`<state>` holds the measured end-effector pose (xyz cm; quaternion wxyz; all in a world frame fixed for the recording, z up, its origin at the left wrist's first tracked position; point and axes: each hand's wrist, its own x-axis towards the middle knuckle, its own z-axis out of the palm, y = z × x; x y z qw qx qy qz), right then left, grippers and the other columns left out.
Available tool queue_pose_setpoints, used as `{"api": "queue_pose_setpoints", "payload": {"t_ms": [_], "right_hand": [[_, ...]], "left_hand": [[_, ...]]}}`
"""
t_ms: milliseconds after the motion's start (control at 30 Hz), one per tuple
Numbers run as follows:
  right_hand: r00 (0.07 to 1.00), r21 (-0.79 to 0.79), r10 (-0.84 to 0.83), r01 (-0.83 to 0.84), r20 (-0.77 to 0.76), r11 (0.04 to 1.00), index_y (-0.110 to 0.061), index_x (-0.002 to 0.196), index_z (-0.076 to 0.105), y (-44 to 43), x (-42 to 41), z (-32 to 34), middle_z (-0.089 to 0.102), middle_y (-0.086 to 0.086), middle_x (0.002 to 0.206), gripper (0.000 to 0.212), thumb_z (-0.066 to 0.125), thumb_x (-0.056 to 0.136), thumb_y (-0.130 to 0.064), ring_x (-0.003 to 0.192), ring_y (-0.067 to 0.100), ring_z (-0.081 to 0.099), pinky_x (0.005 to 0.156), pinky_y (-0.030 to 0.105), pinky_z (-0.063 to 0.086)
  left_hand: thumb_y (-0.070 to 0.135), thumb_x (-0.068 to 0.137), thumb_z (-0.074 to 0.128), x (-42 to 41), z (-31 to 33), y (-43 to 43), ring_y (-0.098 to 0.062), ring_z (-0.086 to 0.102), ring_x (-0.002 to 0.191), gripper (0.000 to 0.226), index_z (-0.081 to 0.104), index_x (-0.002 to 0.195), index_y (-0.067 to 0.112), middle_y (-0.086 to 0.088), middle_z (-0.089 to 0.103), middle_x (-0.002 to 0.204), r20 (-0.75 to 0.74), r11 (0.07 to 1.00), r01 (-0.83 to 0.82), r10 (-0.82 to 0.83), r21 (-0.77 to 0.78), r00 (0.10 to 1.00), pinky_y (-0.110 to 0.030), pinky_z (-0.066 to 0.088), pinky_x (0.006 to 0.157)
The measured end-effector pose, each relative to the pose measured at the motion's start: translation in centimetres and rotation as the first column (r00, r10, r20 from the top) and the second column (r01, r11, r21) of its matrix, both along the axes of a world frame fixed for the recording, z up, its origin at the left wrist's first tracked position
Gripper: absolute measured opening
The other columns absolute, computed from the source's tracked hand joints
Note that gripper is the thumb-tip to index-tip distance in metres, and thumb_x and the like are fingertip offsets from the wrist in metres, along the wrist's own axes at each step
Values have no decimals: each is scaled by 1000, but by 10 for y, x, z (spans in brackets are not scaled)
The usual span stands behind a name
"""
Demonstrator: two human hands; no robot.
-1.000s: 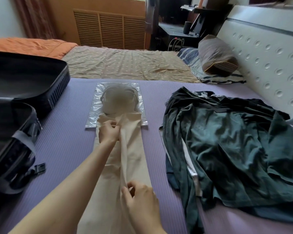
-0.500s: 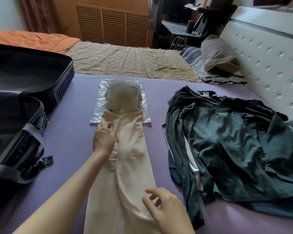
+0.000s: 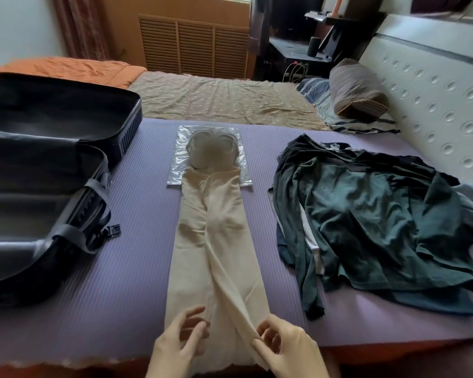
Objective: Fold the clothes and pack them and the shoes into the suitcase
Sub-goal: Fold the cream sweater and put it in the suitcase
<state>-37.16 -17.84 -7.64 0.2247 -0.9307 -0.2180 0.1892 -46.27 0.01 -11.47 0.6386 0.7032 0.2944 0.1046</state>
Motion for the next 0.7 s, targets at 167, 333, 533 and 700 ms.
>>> {"api": "queue_pose_setpoints", "payload": {"t_ms": [167,333,533,700], "right_hand": [[999,199,0,6,-35,980,-48,94,40,24,-52,-8,49,-44,83,32,47,67,-63,69,-16,51,70,1,38],[997,161,-16,29,-77,986,-51,96,45,26,-82,-26,52,-29,85,22,49,78,-63,105,-19,45,82,4,37],[932,339,-361,342,-6,877,-69,86,49,-7,-59,-46,55,-35,97,55,76,76,-21,81,-8,57,70,6,40],[894,445,-441,429,-83,786,-54,96,51,-24,-37,-54,63,-27,91,49,74,79,-13,85,-2,61,71,5,41]], "left_hand": [[6,93,53,-24,-4,-16,-19,71,82,21,65,97,21,-4,74,83,-22,986,-66,63,-153,998,-23,55,58],[8,85,65,-38,-7,-19,-3,68,77,24,64,95,30,0,74,83,-78,992,-96,90,-80,993,-27,57,61],[15,75,77,-46,-17,-25,4,66,73,34,56,92,35,14,71,79,-104,988,-91,104,124,989,-25,52,78],[19,71,80,-39,-26,-37,0,67,73,42,49,92,38,12,67,80,-108,969,-100,126,225,986,-30,53,75]]}}
